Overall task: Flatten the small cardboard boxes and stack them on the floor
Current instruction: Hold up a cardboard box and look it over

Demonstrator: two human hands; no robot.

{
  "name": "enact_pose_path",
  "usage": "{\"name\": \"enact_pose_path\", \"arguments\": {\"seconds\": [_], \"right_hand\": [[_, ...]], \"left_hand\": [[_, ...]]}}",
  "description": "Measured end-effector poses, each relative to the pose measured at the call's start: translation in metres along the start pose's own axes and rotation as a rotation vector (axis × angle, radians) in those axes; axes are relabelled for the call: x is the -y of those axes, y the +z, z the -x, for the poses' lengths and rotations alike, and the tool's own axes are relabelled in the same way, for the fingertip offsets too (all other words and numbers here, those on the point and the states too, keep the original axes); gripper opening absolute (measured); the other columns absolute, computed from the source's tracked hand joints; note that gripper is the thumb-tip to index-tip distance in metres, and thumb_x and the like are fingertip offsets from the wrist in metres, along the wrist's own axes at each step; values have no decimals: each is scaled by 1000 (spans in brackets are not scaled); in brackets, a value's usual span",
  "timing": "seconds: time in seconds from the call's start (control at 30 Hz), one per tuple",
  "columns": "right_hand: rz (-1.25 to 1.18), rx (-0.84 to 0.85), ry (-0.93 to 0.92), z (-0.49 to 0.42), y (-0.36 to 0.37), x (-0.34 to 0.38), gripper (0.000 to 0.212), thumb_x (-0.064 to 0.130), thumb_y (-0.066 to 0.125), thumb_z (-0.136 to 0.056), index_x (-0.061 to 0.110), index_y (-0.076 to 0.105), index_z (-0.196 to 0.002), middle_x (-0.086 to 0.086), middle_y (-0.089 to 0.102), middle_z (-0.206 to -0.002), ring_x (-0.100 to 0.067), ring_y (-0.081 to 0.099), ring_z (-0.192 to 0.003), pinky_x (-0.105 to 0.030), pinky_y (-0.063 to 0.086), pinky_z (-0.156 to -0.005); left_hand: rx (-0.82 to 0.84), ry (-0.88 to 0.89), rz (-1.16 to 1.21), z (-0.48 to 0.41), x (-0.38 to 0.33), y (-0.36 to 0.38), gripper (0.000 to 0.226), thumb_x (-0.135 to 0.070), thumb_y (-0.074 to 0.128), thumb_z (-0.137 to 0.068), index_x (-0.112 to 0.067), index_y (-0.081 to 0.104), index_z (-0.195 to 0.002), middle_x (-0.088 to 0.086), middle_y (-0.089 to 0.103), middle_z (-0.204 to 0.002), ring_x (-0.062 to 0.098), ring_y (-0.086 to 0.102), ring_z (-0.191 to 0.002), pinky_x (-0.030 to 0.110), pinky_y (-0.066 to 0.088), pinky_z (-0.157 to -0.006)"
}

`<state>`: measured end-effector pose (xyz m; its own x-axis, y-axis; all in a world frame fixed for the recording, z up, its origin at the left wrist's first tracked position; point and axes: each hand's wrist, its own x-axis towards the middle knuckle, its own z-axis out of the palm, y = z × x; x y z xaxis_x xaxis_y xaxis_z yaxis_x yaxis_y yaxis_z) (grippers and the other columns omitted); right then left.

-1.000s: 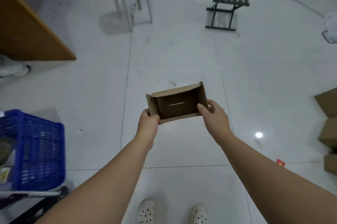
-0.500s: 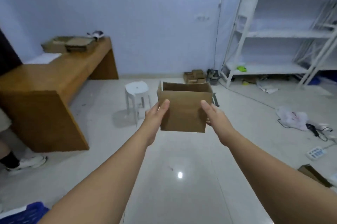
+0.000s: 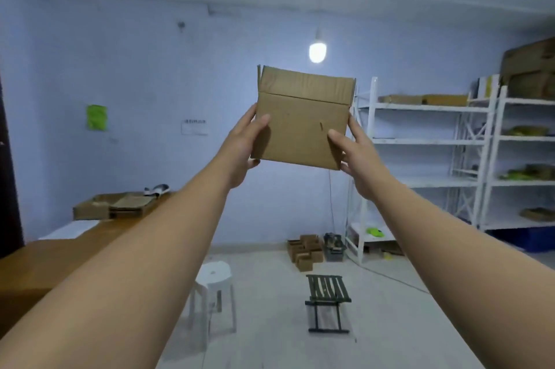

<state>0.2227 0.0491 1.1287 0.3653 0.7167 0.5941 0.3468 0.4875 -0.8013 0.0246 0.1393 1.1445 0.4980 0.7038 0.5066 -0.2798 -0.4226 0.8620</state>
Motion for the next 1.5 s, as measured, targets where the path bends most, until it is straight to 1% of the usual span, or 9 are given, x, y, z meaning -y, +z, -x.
{"name": "enact_pose_path", "arguments": {"seconds": [0.17,0.27,0.4,0.47,0.63,0.83,1.0,1.17,1.5], "right_hand": [[-80,-46,-19,-12,5,36,37,40,51,-95,53,44,-129,38,64,-92,7,64,-88,-25,44,-74],[-78,-43,4,-18,7,45,32,42,49,-96,61,42,-121,39,62,-87,1,59,-92,-32,42,-80],[-19,-7,20,-26,7,45,39,43,47,-96,59,37,-130,27,59,-111,-7,60,-99,-40,47,-87],[20,8,37,-30,8,41,40,42,47,-96,58,37,-132,21,58,-118,-12,60,-102,-41,48,-87],[81,52,99,-38,19,18,44,36,55,-93,60,39,-126,20,61,-114,-13,61,-101,-39,47,-82],[85,27,140,-60,23,-20,57,29,66,-85,51,38,-129,14,62,-114,-15,61,-101,-37,47,-78],[41,25,161,-100,15,-60,56,25,69,-83,48,43,-127,12,63,-108,-13,64,-96,-32,49,-70],[-24,48,164,-151,1,-122,57,23,70,-83,45,43,-129,11,62,-112,-8,67,-91,-22,51,-57],[-55,124,239,-263,-34,-256,52,21,66,-87,33,45,-132,8,60,-118,-9,65,-92,-22,51,-58]], "left_hand": [[29,33,12,-6,-24,-2,54,-36,59,-91,-50,36,-138,-20,62,-114,10,58,-111,39,45,-98],[40,39,-1,-12,-28,-6,58,-36,60,-91,-50,33,-140,-19,61,-119,11,58,-113,42,41,-103],[63,-28,-52,-19,-24,-21,58,-42,58,-90,-47,32,-141,-11,47,-139,22,48,-125,44,35,-108],[68,-62,-71,-24,-16,-31,58,-43,58,-90,-43,33,-142,-9,47,-141,24,47,-127,46,34,-109],[59,-95,-59,-37,11,-43,50,-44,57,-90,-44,41,-137,-14,51,-134,20,50,-123,46,38,-105],[28,-142,-50,-63,40,-46,47,-38,57,-92,-45,42,-137,-15,52,-134,18,50,-122,45,41,-102],[14,-114,-67,-101,70,-40,34,-29,56,-94,-52,53,-120,-25,63,-114,7,59,-111,33,49,-80],[-58,-82,-126,-151,120,-28,41,-22,53,-96,-44,49,-130,-17,60,-123,11,57,-114,41,45,-98],[-210,-135,-205,-266,214,7,37,-15,53,-96,-28,54,-131,-14,64,-104,14,62,-104,35,46,-93]]}}
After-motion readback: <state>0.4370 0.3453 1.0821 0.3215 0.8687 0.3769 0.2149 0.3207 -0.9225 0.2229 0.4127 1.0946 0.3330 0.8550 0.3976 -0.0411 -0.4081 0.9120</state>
